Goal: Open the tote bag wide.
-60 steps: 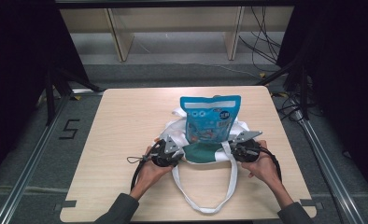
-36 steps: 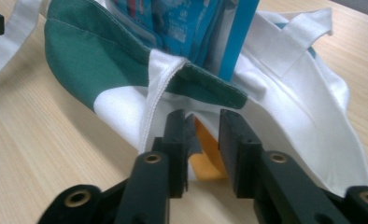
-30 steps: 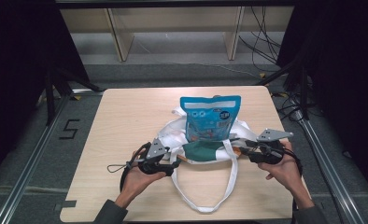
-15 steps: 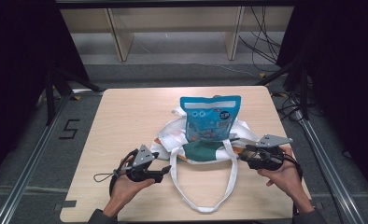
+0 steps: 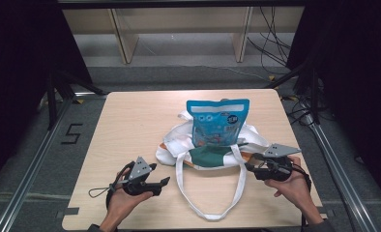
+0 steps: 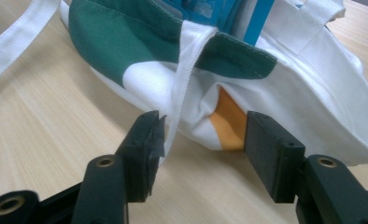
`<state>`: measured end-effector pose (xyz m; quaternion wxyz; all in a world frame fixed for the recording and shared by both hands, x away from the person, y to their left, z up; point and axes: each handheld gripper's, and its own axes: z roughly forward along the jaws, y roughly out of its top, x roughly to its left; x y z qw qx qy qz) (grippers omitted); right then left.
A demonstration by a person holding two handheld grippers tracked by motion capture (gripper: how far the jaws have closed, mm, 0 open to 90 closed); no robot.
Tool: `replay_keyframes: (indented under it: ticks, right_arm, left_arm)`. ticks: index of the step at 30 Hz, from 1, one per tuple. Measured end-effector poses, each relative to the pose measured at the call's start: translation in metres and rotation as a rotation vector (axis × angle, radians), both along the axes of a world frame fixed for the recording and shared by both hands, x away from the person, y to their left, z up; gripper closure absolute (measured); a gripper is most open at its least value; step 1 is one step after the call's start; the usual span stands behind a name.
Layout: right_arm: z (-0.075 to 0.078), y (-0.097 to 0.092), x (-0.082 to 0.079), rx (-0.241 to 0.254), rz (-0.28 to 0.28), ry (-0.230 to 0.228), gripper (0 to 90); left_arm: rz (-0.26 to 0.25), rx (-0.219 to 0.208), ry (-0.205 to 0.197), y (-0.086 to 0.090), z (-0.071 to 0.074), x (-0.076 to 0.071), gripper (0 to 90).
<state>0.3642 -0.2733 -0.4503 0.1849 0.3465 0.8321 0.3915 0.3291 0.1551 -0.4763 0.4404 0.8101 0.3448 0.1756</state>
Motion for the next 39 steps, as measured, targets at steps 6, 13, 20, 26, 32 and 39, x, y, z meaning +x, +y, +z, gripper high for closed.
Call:
replay_keyframes:
  ticks: [6, 13, 20, 26, 32, 39]
  right_arm:
    - [-0.006, -0.001, -0.008, 0.005, -0.005, 0.004, 42.4]
    - [-0.015, 0.0, -0.015, 0.007, -0.038, 0.032, 39.9]
    - [-0.015, -0.004, -0.023, 0.019, -0.037, 0.001, 37.7]
    - [-0.023, -0.008, -0.034, 0.025, -0.052, 0.0, 35.2]
    - [-0.029, -0.013, -0.046, 0.023, -0.07, 0.008, 32.7]
    - [-0.033, -0.016, -0.06, 0.028, -0.051, 0.025, 29.5]
  left_arm:
    - [-0.014, 0.026, 0.013, -0.001, -0.006, -0.005, 30.7]
    - [0.006, 0.002, 0.008, -0.002, -0.009, -0.012, 28.5]
    - [0.023, 0.007, 0.016, 0.004, -0.013, -0.018, 23.9]
    - [0.008, 0.02, 0.005, 0.005, -0.014, -0.026, 19.6]
    - [0.008, 0.022, 0.014, 0.002, -0.02, -0.035, 18.6]
    - [-0.007, 0.027, -0.007, -0.005, -0.02, -0.049, 19.1]
